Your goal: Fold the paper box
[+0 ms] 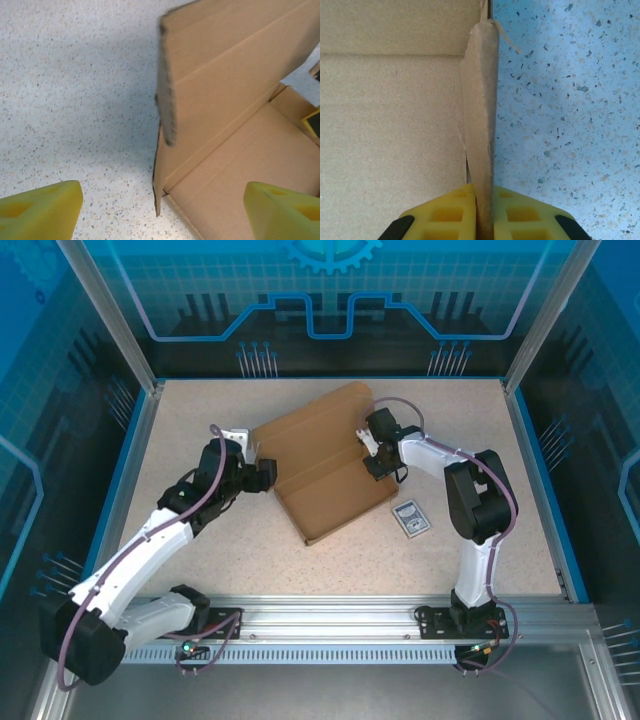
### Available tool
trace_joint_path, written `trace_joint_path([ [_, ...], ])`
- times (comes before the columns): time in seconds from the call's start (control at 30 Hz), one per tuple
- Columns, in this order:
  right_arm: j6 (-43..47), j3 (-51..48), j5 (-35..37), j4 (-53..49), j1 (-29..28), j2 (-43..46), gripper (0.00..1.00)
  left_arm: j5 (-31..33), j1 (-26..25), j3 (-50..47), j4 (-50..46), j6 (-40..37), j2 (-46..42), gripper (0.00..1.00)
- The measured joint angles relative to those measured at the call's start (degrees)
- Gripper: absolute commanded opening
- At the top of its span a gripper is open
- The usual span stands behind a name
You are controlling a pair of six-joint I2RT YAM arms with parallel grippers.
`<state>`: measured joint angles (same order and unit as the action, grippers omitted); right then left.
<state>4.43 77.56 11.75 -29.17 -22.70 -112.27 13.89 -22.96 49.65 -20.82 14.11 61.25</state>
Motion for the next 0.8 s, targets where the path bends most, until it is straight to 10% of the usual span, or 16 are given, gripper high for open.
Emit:
trace_joint_path([
  [0.53,-0.9,0.0,-0.2,0.0,0.0,0.0,0.12,-6.9,5.3,0.0,7.9,0.5,9.9,0.25],
  [0.8,-1.5,0.0,-0.2,-0.4,0.0,0.0,0.13,-10.3,5.6,0.1,10.6,-0.8,13.4,0.11],
])
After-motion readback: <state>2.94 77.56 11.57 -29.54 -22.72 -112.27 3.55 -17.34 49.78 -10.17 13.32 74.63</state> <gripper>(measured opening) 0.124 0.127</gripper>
